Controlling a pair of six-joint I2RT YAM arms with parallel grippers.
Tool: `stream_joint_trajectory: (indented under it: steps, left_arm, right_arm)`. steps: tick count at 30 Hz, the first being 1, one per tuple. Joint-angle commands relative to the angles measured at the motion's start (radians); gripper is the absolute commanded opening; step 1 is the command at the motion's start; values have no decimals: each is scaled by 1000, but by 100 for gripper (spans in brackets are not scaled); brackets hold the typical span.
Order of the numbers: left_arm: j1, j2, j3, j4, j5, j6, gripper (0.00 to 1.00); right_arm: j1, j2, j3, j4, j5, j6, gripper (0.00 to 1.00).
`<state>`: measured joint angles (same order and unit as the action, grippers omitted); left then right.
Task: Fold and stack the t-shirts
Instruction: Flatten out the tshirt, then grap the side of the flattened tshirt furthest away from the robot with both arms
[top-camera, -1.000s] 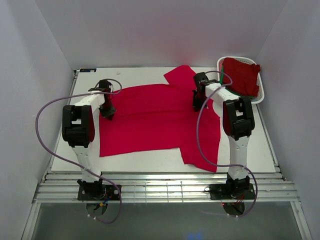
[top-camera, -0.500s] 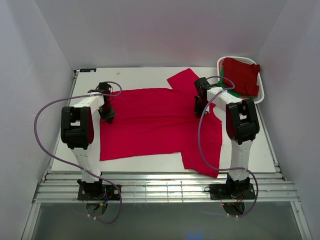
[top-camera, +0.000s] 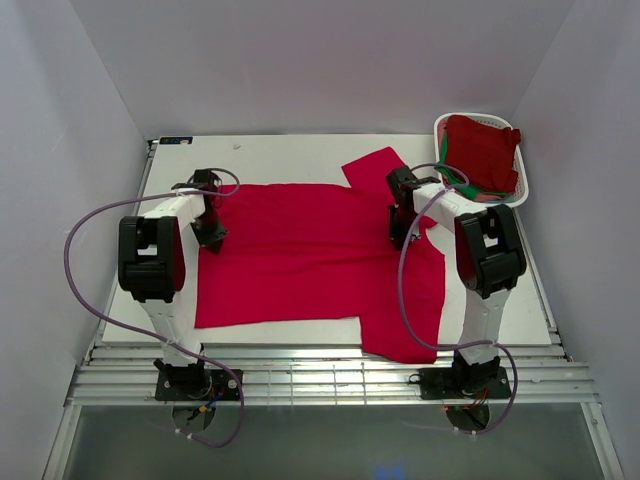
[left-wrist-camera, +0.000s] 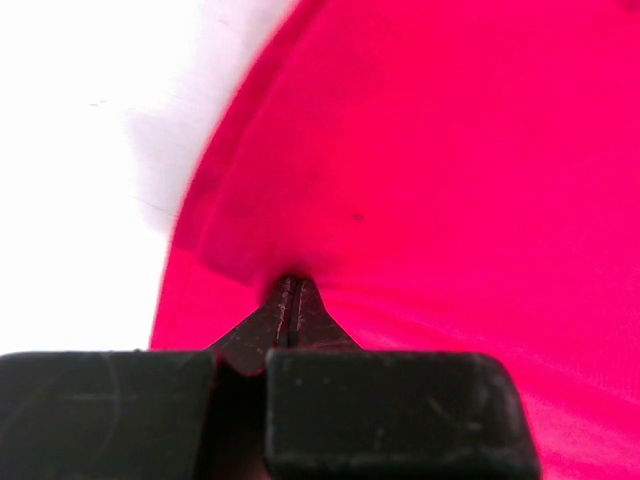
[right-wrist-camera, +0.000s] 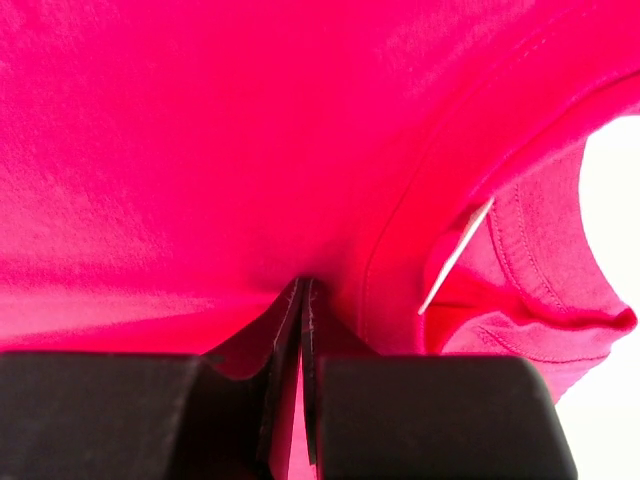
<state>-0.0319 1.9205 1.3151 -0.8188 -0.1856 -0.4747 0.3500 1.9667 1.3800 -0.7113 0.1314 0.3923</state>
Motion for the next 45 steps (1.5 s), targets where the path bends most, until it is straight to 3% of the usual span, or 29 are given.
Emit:
stream_joint_trajectory:
  steps: [1,17,21,22,24,25,26,30,34,36,45]
  left_arm:
    - [29,-38,16,-16,-40,4,0]
    - [30,2,226,-34,-61,30,0]
    - [30,-12,294,32,-48,47,0]
    - [30,-6,311,39,-43,56,0]
    - [30,15,366,59,-38,71,21]
    - [30,46,386,61,-34,88,35]
    - [30,61,426,61,-34,93,58]
    - [30,124,509,76,-54,116,75]
    - [30,181,587,109,-43,146,83]
    - [30,228,642,109,-29,160,83]
    - [30,348,705,135,-25,173,84]
  right_arm:
    - [15,40,71,-57,14,5,8]
    - [18,181,545,-168,62,-102,8]
    - [4,202,645,-148,137,-121,14]
    - [-11,219,672,-151,136,-124,21]
    - [-35,276,747,-157,99,-122,30]
    - [-64,296,769,-157,79,-122,40]
    - [-78,335,790,-157,64,-119,44]
    - [-135,412,890,-105,7,-151,64]
    - [-169,440,903,18,-42,-191,84]
    - [-189,460,916,61,-59,-198,87]
    - [-246,517,958,206,-93,-205,89]
